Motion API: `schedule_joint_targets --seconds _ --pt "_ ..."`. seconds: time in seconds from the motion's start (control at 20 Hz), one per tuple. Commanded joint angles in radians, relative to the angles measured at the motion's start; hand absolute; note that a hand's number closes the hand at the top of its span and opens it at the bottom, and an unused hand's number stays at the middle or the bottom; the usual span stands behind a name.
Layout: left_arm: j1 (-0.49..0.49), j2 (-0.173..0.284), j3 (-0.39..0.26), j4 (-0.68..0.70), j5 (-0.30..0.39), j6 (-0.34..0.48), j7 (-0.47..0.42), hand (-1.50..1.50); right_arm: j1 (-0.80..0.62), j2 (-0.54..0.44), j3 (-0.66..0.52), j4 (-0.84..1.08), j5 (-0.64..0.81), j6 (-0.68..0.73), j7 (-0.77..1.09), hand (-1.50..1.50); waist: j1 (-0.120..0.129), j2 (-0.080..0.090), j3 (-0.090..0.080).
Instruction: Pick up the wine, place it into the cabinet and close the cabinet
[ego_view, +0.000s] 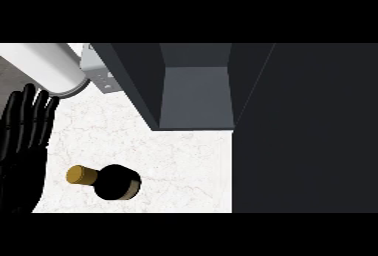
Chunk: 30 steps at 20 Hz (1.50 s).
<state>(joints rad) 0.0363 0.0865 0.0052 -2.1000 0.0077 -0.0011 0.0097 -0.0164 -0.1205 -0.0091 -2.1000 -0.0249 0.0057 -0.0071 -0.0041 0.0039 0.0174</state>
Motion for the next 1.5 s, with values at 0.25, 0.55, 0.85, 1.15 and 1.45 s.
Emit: schedule_joint_targets --seconds 0.25,0.55,0.85,1.15,1.45 --pt "0.008 0.119 -0.032 -0.085 0.294 -0.318 -0.060 -1.50 0.104 0.019 0.014 -0.083 0.019 -0.014 0.025 -1.50 -0.001 -0.008 -0.019" --pt "0.104 0.128 -0.083 -0.175 0.546 -0.310 0.228 -1.50 0.211 0.023 0.152 -0.232 -0.138 0.085 0.180 -1.50 0.003 -0.008 -0.017" --pt "0.057 0.221 0.062 -0.304 0.742 -0.224 0.392 -1.50 0.262 0.054 0.316 -0.467 -0.034 0.000 0.382 -1.50 0.002 -0.007 -0.018" --pt "0.036 0.210 0.059 -0.352 0.739 -0.152 0.476 -1.50 0.179 0.054 0.339 -0.532 -0.002 -0.052 0.507 -1.50 0.005 -0.007 -0.018" --pt "0.084 0.225 0.124 -0.344 0.778 -0.205 0.487 -1.50 0.237 0.040 0.395 -0.575 0.045 -0.075 0.513 -1.50 0.004 -0.010 -0.018"
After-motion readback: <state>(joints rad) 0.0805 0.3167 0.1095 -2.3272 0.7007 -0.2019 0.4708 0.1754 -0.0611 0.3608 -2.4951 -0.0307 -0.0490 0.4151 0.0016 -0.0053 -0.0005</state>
